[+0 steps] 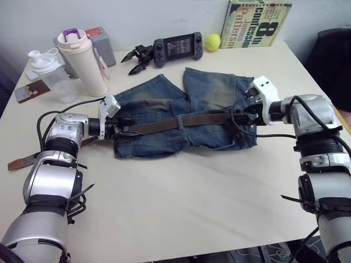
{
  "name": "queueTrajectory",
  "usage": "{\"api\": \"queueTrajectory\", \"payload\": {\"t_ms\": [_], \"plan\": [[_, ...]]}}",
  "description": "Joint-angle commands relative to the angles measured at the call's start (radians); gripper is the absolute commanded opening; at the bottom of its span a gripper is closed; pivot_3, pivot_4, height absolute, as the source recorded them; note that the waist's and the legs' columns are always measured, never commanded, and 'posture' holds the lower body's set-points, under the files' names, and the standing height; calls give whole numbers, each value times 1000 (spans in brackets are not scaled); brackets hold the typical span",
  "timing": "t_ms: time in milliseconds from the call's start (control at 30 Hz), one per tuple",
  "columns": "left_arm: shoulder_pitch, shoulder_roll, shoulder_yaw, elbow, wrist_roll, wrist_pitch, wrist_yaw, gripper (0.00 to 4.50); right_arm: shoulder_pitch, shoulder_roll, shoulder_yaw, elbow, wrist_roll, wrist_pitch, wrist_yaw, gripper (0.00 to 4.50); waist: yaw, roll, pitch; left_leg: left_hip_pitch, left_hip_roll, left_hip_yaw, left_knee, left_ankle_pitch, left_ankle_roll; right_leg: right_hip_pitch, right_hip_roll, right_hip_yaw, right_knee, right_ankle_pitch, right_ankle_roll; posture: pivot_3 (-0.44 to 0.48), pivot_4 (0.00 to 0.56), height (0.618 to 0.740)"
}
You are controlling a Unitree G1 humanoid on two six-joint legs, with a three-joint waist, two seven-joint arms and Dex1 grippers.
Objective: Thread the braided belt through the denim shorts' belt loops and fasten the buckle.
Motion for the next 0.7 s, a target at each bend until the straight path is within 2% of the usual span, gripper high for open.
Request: {"api": "queueTrajectory", "payload": {"t_ms": [33,133,267,300,367,433,500,600,700], "plan": [[10,-7,-1,41,87,9,56,4187,-39,-1,2,38,35,-22,26,4481,-6,0,0,0,0,0,0,0,0,0,0,0,1,0,0,0,150,739],[23,-13,10,58,127,10,114,4187,-45,10,14,46,44,-39,31,4481,-6,0,0,2,0,-2,0,0,0,0,0,-2,2,0,0,0,150,739],[30,0,30,67,153,16,104,4187,-38,18,17,3,66,-23,39,3340,-6,1,0,5,0,-4,1,0,0,0,-1,-2,2,0,0,0,150,739],[33,4,36,69,156,18,105,3925,-34,21,19,-12,72,-20,40,2674,-6,1,0,5,0,-4,1,0,0,0,0,-2,3,0,0,0,150,739],[41,13,38,68,169,4,95,3345,-26,24,20,-33,79,-16,37,1767,-10,1,-1,5,0,-4,3,0,0,-1,0,-2,5,0,-1,0,150,739],[48,18,39,59,176,-6,47,2423,-15,24,22,-49,82,-19,33,722,-16,1,-1,5,-1,-7,3,0,0,-3,0,-1,7,0,-1,0,150,739],[49,15,44,48,180,-18,19,1564,-7,20,25,-63,85,-23,30,0,-19,1,-1,5,-2,-12,2,0,0,-3,2,-1,9,0,-1,0,150,739],[48,8,55,36,183,-45,1,300,3,15,31,-80,87,-31,32,0,-21,1,-1,5,-3,-15,2,0,0,-4,1,-2,10,0,-1,0,150,739],[48,0,57,25,191,-91,-6,193,16,9,40,-98,86,-40,36,0,-22,1,-1,5,-3,-16,2,0,0,-4,1,-2,10,0,-1,0,150,739]]}}
